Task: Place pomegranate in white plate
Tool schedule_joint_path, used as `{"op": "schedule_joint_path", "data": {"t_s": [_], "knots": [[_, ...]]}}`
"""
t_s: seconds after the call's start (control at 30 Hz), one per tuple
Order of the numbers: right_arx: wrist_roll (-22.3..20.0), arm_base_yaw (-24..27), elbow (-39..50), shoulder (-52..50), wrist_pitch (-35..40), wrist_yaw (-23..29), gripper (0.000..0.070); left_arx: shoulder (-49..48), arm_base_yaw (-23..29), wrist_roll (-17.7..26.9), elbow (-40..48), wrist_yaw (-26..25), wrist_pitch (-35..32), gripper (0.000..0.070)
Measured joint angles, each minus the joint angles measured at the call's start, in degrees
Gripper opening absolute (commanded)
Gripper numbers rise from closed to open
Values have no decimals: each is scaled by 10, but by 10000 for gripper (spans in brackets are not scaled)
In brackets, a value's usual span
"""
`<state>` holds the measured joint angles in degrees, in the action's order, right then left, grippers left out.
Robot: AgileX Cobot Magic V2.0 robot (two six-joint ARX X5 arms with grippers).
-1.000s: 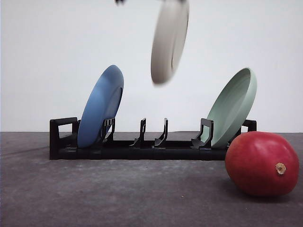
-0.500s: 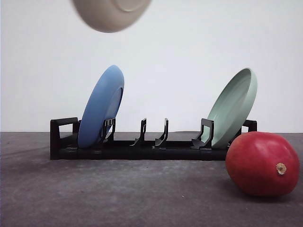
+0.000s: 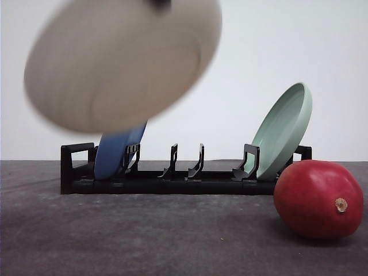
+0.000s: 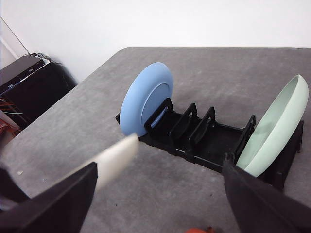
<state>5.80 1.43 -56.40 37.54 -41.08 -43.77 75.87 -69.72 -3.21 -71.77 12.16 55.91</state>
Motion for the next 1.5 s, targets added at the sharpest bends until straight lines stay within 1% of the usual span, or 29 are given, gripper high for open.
{"op": "schedule_joint_path", "data": {"t_s": [0.1, 0.2, 0.33, 0.57, 0.6, 0.63, 0.67, 0.73, 0.77, 0.83, 0.87, 1.03, 1.23, 1.37, 1.5], "knots": [[0, 0, 0, 0, 0, 0, 516, 30, -3, -3, 56, 13, -27, 0], [0, 0, 0, 0, 0, 0, 516, 65, -5, -6, 86, 27, -44, 0], [0, 0, 0, 0, 0, 0, 516, 114, -11, -10, 96, 31, -70, 0], [0, 0, 0, 0, 0, 0, 516, 185, -26, -16, 96, 46, -89, 1], [0, 0, 0, 0, 0, 0, 516, 189, -26, -19, 96, 46, -91, 14], [0, 0, 0, 0, 0, 0, 516, 190, -26, -21, 96, 46, -92, 59], [0, 0, 0, 0, 0, 0, 516, 190, -26, -24, 96, 46, -93, 126], [0, 0, 0, 0, 0, 0, 516, 190, -26, -31, 96, 45, -97, 297], [0, 0, 0, 0, 0, 0, 516, 190, -26, -36, 97, 45, -99, 371], [0, 0, 0, 0, 0, 0, 516, 190, -24, -43, 96, 44, -100, 485], [0, 0, 0, 0, 0, 0, 516, 190, -23, -48, 96, 44, -100, 520], [0, 0, 0, 0, -15, 0, 516, 164, -22, -77, 97, 44, -101, 562], [0, -10, 0, 7, -64, 0, 516, 82, -22, -103, 97, 44, -101, 560], [0, -48, 0, 26, -98, 7, 516, 21, -22, -107, 97, 44, -95, 557], [0, -107, 0, 59, -136, 52, 517, -46, -22, -113, 97, 44, -84, 557]]}}
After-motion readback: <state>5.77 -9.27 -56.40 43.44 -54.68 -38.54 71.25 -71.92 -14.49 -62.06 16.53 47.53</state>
